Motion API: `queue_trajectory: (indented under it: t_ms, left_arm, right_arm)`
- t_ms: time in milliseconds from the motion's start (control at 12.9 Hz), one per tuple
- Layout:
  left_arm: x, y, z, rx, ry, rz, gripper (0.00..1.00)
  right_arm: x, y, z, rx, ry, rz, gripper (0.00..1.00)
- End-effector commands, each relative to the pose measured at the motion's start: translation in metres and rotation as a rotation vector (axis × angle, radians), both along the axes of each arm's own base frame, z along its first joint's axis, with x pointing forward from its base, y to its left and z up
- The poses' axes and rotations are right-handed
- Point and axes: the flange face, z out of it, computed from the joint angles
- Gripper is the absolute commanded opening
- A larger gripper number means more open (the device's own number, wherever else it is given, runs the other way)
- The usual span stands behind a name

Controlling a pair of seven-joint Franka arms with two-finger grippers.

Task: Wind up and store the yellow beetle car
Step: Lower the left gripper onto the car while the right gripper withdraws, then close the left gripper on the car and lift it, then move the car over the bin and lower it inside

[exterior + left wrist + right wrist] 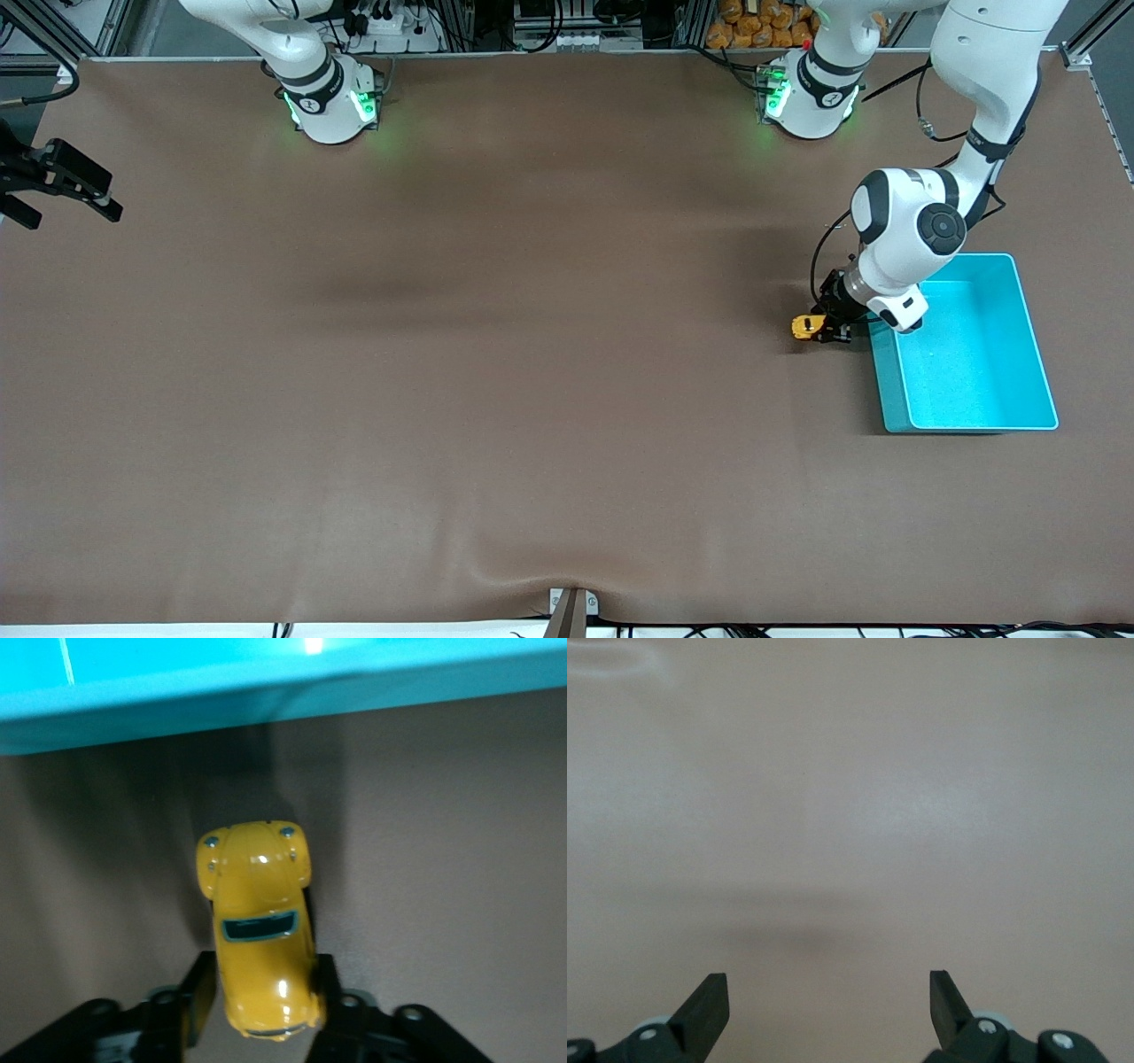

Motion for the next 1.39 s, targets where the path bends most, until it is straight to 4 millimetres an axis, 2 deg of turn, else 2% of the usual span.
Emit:
queue_trajectory:
  t_ms: [0, 77, 232, 309, 464, 618, 773, 1004, 1159, 1313]
  left_arm:
    - [0.001, -0.003, 0.011, -0.007, -0.018, 0.025, 0.00]
    - [0.002, -0.012, 0.022, -0.007, -0.035, 0.005, 0.00]
    - [0.004, -0.026, 0.060, -0.008, -0.056, -0.037, 0.00]
    - [0.011, -0.037, 0.083, -0.012, -0.058, -0.091, 0.00]
    - [0.029, -0.043, 0.123, -0.016, -0.027, -0.209, 0.00]
    - [0.043, -0.030, 0.159, -0.021, 0.012, -0.335, 0.00]
    - [0.054, 0.001, 0.182, -0.031, 0.032, -0.469, 0.00]
    - [0.057, 0.044, 0.183, 0.088, 0.043, -0.745, 0.00]
    - [0.061, 0.067, 0.171, 0.163, 0.090, -0.908, 0.00]
    - [0.072, 0.108, 0.156, 0.202, 0.135, -1.042, 0.00]
  right_arm:
    - [-0.002, 0.001, 0.001, -0.019, 0.002, -0.011, 1.00]
    - [-0.002, 0.000, 0.000, -0.021, 0.004, -0.011, 1.00]
    - [-0.001, 0.002, 0.000, -0.021, 0.004, -0.008, 1.00]
    - [-0.001, 0.002, -0.001, -0.021, 0.007, -0.008, 1.00]
    - [-0.001, 0.004, -0.001, -0.021, 0.010, -0.005, 1.00]
    - [0.000, 0.005, -0.003, -0.021, 0.013, -0.002, 1.00]
    - [0.000, 0.006, -0.002, -0.021, 0.011, 0.000, 1.00]
    - [0.003, 0.007, -0.002, -0.021, 0.009, 0.001, 1.00]
    - [0.003, 0.007, -0.001, -0.021, 0.008, 0.000, 1.00]
    - [0.003, 0.007, -0.002, -0.021, 0.009, 0.000, 1.00]
